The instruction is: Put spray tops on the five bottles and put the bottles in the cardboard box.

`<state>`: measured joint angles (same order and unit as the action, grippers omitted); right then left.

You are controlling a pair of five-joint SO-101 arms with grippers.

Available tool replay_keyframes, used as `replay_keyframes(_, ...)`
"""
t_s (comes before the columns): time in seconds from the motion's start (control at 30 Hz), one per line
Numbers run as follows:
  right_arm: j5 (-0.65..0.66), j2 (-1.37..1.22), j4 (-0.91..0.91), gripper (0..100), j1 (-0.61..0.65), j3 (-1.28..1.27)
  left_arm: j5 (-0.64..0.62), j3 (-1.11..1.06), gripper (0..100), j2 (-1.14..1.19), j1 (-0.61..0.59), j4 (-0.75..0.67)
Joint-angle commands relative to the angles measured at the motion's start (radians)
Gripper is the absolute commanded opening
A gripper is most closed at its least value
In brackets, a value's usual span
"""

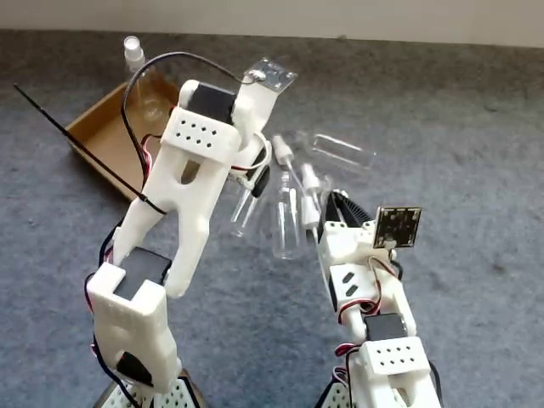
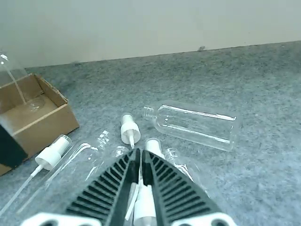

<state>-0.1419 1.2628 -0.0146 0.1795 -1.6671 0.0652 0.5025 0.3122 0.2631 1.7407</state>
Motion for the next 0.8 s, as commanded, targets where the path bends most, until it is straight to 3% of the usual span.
replay_keyframes(0.0, -0.006, 0.01, -0.03, 0.9, 0.005, -0.058, -0.034, 0.004, 29, -0.01, 0.012, -0.066)
replay_keyframes(0.47, -0.005, 0.01, -0.03, 0.9, 0.054, -0.058, -0.084, 0.007, 30, 0.231, -0.042, -0.324)
replay_keyframes(0.77, -0.005, 0.01, -0.03, 0.9, 0.054, -0.058, -0.081, 0.008, 30, 0.331, -0.084, -0.391)
